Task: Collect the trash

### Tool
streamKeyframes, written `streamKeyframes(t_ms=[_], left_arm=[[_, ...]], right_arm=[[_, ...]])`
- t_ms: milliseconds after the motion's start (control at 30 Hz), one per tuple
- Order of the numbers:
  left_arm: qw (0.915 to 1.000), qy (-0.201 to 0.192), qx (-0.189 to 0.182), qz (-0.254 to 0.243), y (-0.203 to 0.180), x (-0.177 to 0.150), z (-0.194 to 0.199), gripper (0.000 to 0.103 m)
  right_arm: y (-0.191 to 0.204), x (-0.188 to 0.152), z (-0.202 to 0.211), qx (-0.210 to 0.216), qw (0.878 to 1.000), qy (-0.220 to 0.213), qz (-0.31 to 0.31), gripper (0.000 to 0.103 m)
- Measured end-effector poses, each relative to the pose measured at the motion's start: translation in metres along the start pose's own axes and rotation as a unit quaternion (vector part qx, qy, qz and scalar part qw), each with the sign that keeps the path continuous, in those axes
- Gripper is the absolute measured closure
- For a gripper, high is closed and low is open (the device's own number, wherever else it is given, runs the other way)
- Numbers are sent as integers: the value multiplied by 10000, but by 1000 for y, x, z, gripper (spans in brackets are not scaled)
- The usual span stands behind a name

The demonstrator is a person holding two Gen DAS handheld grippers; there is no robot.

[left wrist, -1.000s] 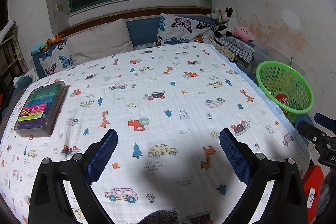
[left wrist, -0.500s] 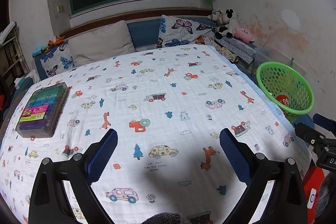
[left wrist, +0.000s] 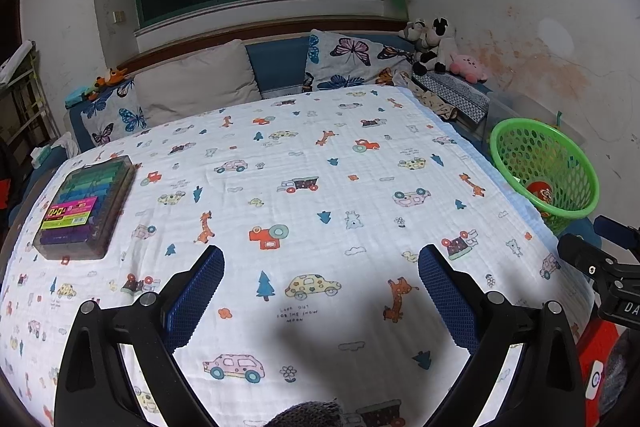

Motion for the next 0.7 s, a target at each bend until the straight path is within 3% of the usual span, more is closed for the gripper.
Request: streamKeyframes(t_ms=[700], left_arm=[[9999,28,103,77,6,-7,3,9]], right_arm=[[7,-2,0,47,9999,30,133,6]])
Point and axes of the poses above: each gripper's, at about its wrist camera, not at the fingertips, and z roughly against the way its jaws point, y to its left, x to its top, the point moved 9 cm from there along -z, roughly the way its jaws point, and after that the axes turned 2 degrees about x, right-handed, at the moved point
